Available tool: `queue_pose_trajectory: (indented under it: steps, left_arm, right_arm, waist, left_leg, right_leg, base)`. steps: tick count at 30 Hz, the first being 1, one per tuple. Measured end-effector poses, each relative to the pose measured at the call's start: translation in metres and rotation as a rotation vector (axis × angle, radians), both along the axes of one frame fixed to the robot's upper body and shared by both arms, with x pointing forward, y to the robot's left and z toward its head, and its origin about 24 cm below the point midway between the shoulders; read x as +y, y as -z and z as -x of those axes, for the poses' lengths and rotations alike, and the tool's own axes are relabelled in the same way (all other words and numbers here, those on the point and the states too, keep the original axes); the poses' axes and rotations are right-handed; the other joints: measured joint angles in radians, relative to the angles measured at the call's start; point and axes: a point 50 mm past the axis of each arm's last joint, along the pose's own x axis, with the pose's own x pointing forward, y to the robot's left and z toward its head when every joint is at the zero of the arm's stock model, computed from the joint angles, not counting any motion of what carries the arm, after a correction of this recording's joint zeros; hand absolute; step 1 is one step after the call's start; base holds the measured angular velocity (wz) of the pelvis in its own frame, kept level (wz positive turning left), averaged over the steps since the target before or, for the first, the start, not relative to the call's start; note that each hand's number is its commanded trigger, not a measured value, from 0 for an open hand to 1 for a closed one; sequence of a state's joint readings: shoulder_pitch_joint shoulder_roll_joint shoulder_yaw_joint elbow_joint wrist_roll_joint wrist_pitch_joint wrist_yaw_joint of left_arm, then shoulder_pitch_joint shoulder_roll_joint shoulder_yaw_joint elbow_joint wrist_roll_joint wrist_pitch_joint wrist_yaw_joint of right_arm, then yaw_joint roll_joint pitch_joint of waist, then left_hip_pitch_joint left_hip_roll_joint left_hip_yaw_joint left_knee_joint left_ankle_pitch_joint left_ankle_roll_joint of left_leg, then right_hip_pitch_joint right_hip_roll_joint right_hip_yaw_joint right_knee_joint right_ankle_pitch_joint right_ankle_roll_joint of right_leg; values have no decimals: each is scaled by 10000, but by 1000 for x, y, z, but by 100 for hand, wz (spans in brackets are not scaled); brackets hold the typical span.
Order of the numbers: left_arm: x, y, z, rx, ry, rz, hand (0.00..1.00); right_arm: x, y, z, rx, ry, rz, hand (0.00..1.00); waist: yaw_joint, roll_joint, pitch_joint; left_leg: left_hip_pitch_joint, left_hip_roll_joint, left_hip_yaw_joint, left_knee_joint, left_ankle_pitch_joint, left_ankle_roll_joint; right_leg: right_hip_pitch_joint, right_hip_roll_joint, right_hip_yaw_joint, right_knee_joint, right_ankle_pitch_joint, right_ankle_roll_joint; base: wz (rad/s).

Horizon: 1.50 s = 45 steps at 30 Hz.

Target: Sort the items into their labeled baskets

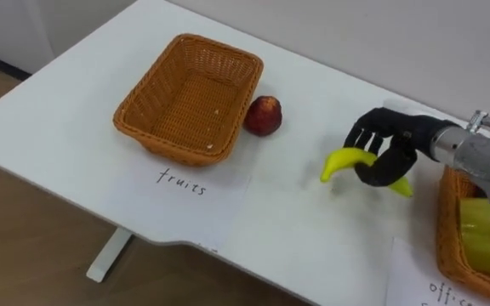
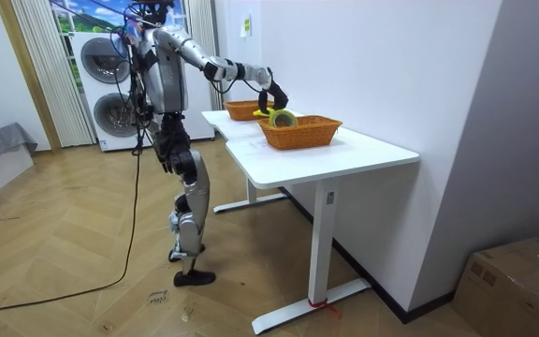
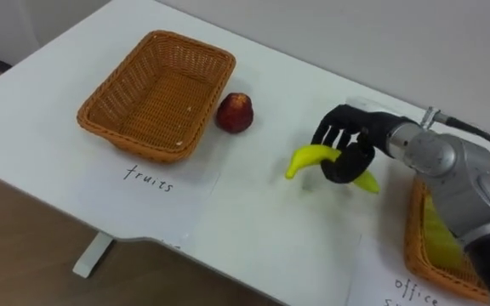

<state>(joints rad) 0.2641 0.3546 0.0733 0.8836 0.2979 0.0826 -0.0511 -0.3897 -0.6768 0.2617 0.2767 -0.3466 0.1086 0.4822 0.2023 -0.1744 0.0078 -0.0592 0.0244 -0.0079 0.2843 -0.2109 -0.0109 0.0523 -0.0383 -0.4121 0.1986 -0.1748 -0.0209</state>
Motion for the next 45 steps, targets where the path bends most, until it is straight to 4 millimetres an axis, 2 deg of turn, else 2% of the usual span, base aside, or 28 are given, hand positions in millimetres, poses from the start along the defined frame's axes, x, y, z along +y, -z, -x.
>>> queue_pose_trajectory:
  steps: [3, 4, 6, 7, 13, 24, 32, 42, 45]
  left_arm:
    - [0, 0, 3, 29, -73, -39, 0]
    - [-1, 1, 3, 0, -100, -89, 0]
    - [-3, 2, 5, 5, -147, -113, 0]
    - [-5, 3, 6, 27, -174, -70, 0]
    - [-8, 5, 13, 148, -235, 33, 0]
    - [-7, 5, 17, 141, -315, 36, 0]
    - [-7, 5, 29, 344, -431, 38, 0]
    - [-10, 5, 40, 892, 15, 460, 0]
    - [-10, 5, 44, 984, -20, 491, 0]
  right_arm:
    - [2, -5, 0, -238, -112, 27, 100]
    - [2, -6, 0, -259, -124, 64, 100]
    - [4, -8, 0, -382, -230, 232, 100]
    - [7, -10, 2, -513, -363, 329, 100]
    - [18, -26, 3, -1304, -965, 348, 100]
    - [23, -37, 4, -1854, -1332, 245, 100]
    - [30, -58, 7, -2724, -1639, 90, 100]
    - [32, -61, 8, -2983, -1685, 475, 100]
    - [32, -63, 7, -3270, -1564, 444, 100]
  waist:
    - [-97, 111, -17]
    - [-128, 147, -54]
    - [-128, 199, -20]
    - [-138, 213, -29]
    - [-243, 176, -72]
    - [-240, 206, -47]
    - [-243, 253, -9]
    - [-58, 244, 4]
    - [-15, 238, 19]
  left_leg:
    - [194, -22, -1, -26, -13, 21]
    - [226, -28, 5, -25, -12, 26]
    - [374, -30, 25, -54, -10, 28]
    - [505, -46, 32, -119, -1, 39]
    - [742, -100, 32, -178, -4, 43]
    - [881, -193, 14, -333, 8, 89]
    - [887, -212, -151, -344, 5, 94]
    - [875, -277, -348, -315, 1, 98]
    - [964, -338, -353, -282, -19, 132]
  right_leg:
    - [190, -28, 8, 2, -19, 31]
    - [220, -34, 13, 5, -21, 34]
    - [352, -36, 31, 4, -23, 37]
    - [454, -50, 34, -6, -39, 59]
    - [714, -111, 73, -152, -135, 98]
    - [802, -150, 40, -134, -200, 176]
    - [814, -146, -24, -141, -215, 195]
    - [953, -169, -111, -157, -257, 237]
    - [1072, -290, -123, -132, -358, 272]
  base:
    - [0]
    - [0]
    - [0]
    - [0]
    - [2]
    - [0]
    - [4]
    - [7]
    - [8]
